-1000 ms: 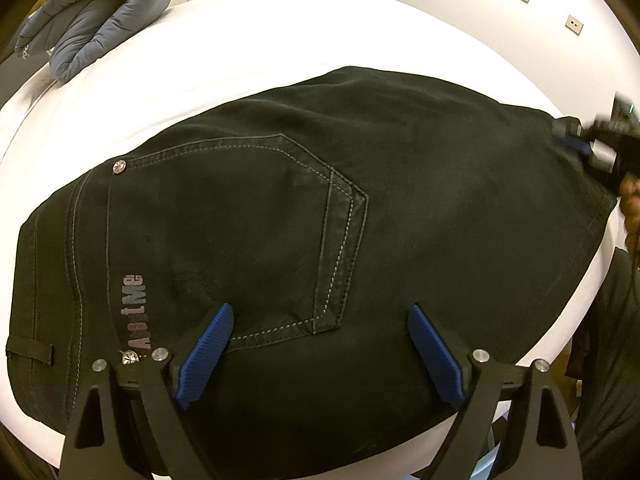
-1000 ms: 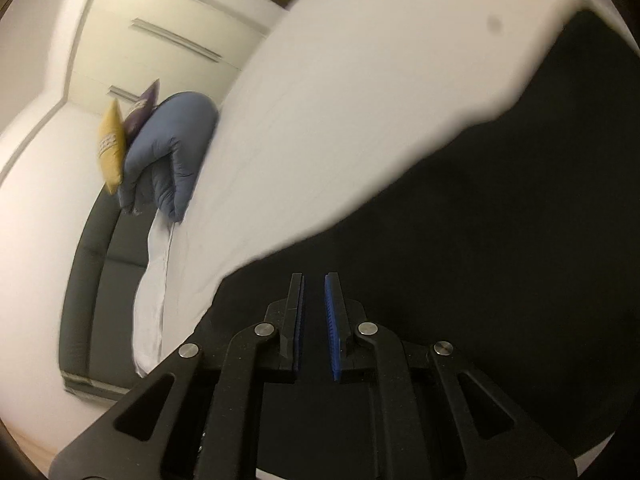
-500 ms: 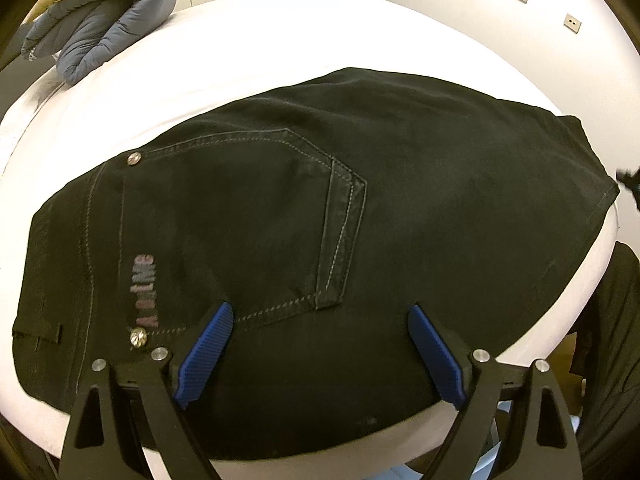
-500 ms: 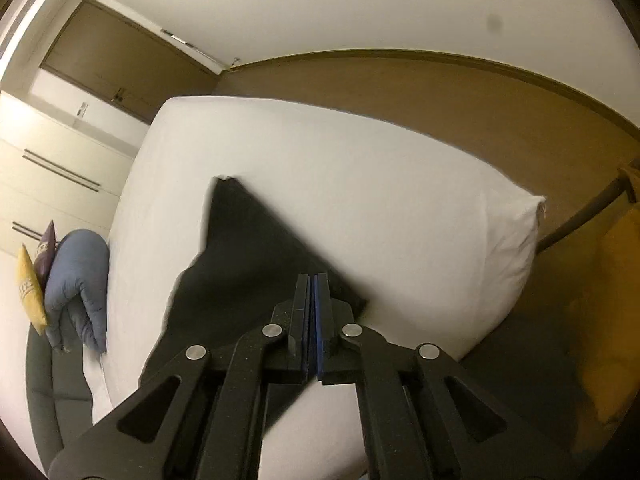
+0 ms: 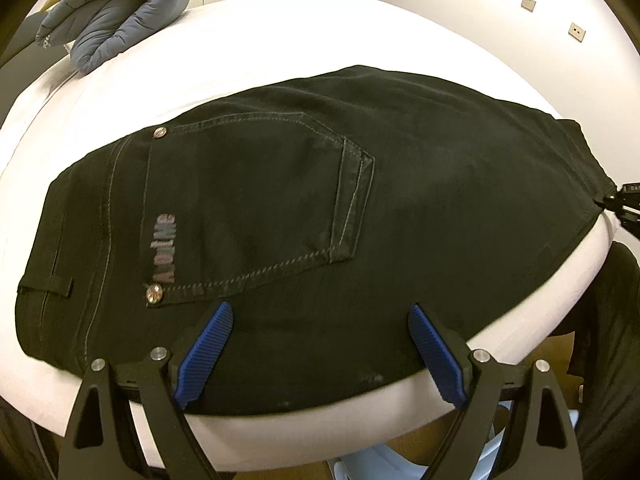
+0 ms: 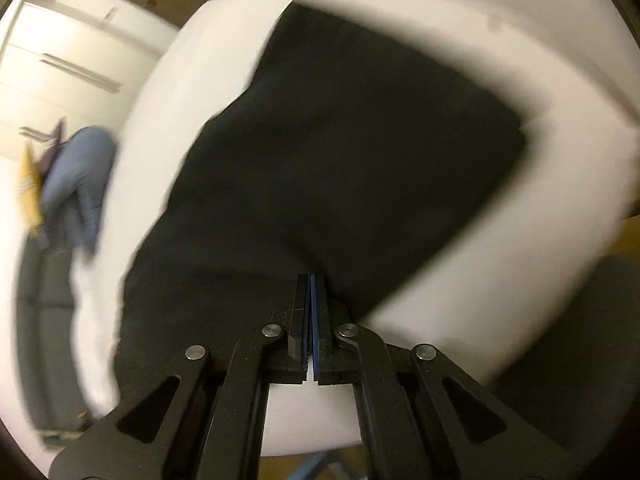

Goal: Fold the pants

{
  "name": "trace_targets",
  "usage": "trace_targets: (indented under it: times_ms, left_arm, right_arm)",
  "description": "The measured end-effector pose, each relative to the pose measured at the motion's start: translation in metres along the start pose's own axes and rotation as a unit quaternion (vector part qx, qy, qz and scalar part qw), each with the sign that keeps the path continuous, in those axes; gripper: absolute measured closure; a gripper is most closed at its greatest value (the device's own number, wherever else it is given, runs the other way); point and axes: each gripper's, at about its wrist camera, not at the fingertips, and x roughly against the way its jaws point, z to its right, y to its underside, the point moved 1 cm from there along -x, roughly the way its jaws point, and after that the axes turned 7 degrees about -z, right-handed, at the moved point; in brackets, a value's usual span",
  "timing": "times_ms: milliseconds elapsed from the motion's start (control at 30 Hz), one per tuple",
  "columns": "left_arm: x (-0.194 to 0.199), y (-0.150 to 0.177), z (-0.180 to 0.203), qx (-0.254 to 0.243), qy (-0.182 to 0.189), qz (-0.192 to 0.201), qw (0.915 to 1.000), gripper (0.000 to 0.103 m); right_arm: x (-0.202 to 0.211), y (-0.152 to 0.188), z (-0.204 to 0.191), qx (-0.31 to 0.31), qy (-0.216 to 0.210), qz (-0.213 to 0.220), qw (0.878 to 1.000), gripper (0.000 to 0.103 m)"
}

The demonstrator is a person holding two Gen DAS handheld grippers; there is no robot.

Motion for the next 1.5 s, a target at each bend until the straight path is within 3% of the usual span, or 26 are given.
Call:
trace_targets:
  times_ms: [67,100,133,167,267,300,433,500,533,567,667,700,800,833,900,967,1100,1200,1267,1300,1333,1400,1433,1500]
  left_arm:
    - [0.004,0.005,0.0,0.0,0.001,-0.003,1.0,0.012]
    - [0.007,0.006,-0.001,0.001,0.0,-0.006,1.0,0.012]
    - [0.01,0.005,-0.002,0.001,-0.003,-0.009,1.0,0.012]
    - [0.014,0.004,-0.002,0.002,-0.006,-0.01,0.9999,0.013]
    - [0.031,-0.005,-0.006,0.01,-0.006,0.01,0.9999,0.013]
    - [0.036,-0.01,-0.009,0.015,-0.008,0.023,0.9996,0.013]
    - [0.031,-0.037,-0.025,0.05,-0.001,0.046,0.9977,0.013]
    - [0.008,-0.037,-0.039,0.064,-0.017,0.009,0.9978,0.015]
    - [0.001,-0.034,-0.045,0.069,-0.023,-0.003,0.9973,0.018]
    - [0.001,-0.029,-0.051,0.071,-0.027,0.002,0.9971,0.018]
    - [0.011,-0.014,-0.071,0.07,-0.015,0.017,0.9973,0.019]
    - [0.013,-0.009,-0.077,0.067,-0.006,0.02,0.9975,0.026]
    - [0.02,-0.004,-0.091,0.064,0.015,0.025,0.9975,0.04]
    - [0.023,-0.004,-0.095,0.064,0.015,0.024,0.9976,0.04]
    - [0.029,-0.005,-0.101,0.069,-0.025,0.028,0.9969,0.036]
    - [0.038,-0.006,-0.107,0.081,-0.012,0.034,0.9961,0.036]
    - [0.056,-0.029,-0.098,0.089,-0.01,0.075,0.9932,0.035]
    - [0.051,-0.049,-0.089,0.097,0.017,0.089,0.9912,0.035]
    - [0.032,-0.056,-0.091,0.112,0.027,0.072,0.9907,0.035]
    - [0.018,-0.059,-0.093,0.122,0.025,0.054,0.9907,0.037]
    - [0.003,-0.061,-0.094,0.131,0.022,0.04,0.9904,0.039]
    - [-0.004,-0.057,-0.097,0.131,0.02,0.044,0.9902,0.042]
    - [-0.003,-0.056,-0.096,0.124,0.01,0.041,0.9913,0.043]
    - [-0.003,-0.053,-0.096,0.119,0.002,0.036,0.9923,0.044]
  right_arm:
    - [0.013,-0.002,0.001,-0.006,0.031,0.008,0.999,0.103]
    - [0.023,-0.002,-0.006,-0.004,0.066,0.018,0.998,0.103]
    - [0.03,0.001,-0.013,0.003,0.073,0.027,0.997,0.098]
    - [0.033,0.001,-0.023,0.013,0.06,0.032,0.998,0.098]
    - [0.013,0.005,-0.078,0.059,-0.04,-0.01,0.997,0.098]
    - [-0.007,0.013,-0.112,0.094,-0.079,-0.039,0.992,0.098]
    - [-0.077,0.053,-0.2,0.193,-0.156,-0.125,0.961,0.098]
    - [-0.119,0.078,-0.22,0.201,-0.148,-0.178,0.952,0.098]
    - [-0.119,0.097,-0.208,0.2,-0.136,-0.197,0.95,0.098]
    - [-0.139,0.103,-0.211,0.2,-0.114,-0.211,0.95,0.103]
    - [-0.146,0.114,-0.182,0.168,-0.137,-0.198,0.956,0.103]
    - [-0.146,0.108,-0.174,0.167,-0.132,-0.184,0.959,0.103]
    - [-0.126,0.072,-0.175,0.155,-0.092,-0.148,0.972,0.103]
    - [-0.105,0.076,-0.17,0.156,-0.071,-0.135,0.976,0.103]
    - [-0.077,0.061,-0.171,0.169,-0.039,-0.108,0.979,0.097]
    - [-0.064,0.056,-0.194,0.184,-0.066,-0.1,0.976,0.097]
    - [-0.07,0.056,-0.273,0.248,-0.154,-0.121,0.949,0.097]
    - [-0.116,0.057,-0.333,0.255,-0.221,-0.167,0.926,0.097]
    - [-0.16,0.066,-0.36,0.237,-0.251,-0.213,0.914,0.097]
    - [-0.179,0.064,-0.355,0.221,-0.26,-0.235,0.91,0.097]
    - [-0.213,0.061,-0.378,0.209,-0.251,-0.246,0.913,0.097]
    - [-0.253,0.062,-0.382,0.201,-0.235,-0.261,0.915,0.097]
    - [-0.265,0.06,-0.382,0.193,-0.225,-0.259,0.919,0.103]
    - [-0.287,0.045,-0.372,0.161,-0.251,-0.244,0.923,0.103]
